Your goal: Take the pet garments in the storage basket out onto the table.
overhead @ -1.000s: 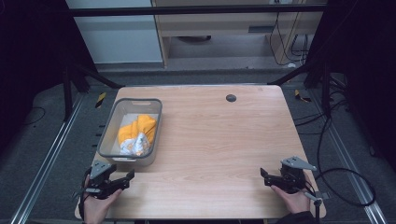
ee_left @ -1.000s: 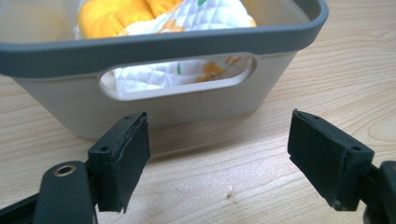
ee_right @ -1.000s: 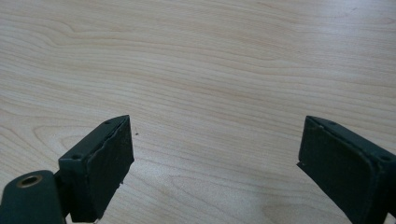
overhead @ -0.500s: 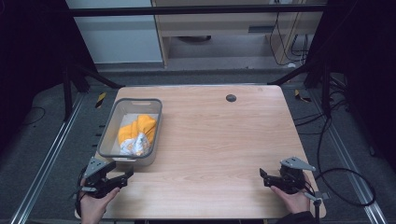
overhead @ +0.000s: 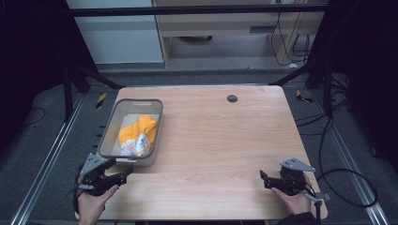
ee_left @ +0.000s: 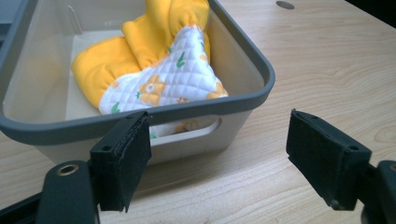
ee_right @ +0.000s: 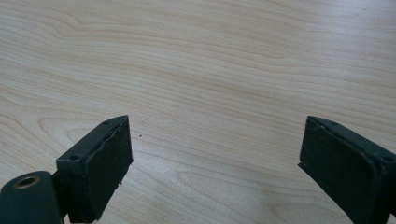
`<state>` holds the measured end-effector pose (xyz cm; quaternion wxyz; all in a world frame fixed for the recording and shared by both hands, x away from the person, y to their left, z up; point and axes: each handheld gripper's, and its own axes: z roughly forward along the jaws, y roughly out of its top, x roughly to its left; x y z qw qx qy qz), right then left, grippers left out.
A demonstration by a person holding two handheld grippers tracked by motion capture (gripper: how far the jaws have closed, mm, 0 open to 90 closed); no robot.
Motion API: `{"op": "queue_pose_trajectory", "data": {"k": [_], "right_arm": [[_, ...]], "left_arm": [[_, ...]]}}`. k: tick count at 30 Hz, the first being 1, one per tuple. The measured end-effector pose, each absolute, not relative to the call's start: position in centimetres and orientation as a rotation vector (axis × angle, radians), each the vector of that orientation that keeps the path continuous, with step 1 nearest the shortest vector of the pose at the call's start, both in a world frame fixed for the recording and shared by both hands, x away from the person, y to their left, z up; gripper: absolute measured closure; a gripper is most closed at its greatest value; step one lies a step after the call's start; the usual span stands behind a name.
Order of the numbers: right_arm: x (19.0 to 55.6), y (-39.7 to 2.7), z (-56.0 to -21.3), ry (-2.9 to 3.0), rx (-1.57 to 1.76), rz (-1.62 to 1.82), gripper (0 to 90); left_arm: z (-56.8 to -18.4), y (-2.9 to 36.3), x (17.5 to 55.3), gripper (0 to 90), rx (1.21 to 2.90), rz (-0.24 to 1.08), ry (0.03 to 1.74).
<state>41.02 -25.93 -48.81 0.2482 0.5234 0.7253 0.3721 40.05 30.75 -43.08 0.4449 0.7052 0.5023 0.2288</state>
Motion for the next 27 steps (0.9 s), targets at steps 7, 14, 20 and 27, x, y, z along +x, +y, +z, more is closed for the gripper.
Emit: {"op": "queue_pose_trajectory", "data": {"k": [7,14,20,27], "right_arm": [[41.0,-25.9,-48.9,1.978,1.431,1.006,9.2],[41.0,-26.0,-48.8,1.970,1.429,1.010,9.2],[41.0,-26.0,-48.7,1.969,1.423,1.018,9.3],[41.0,-26.1,-48.7,1.965,1.424,1.022,9.3]], "left_arm": [[-42.2,30.9,40.2,21.4,1.742,0.583,1.234],[-41.8,30.6,40.7,20.8,1.763,0.595,1.226],[-41.0,30.6,41.3,20.5,1.756,0.601,1.218],[-40.6,30.4,41.9,20.3,1.765,0.608,1.213]]}}
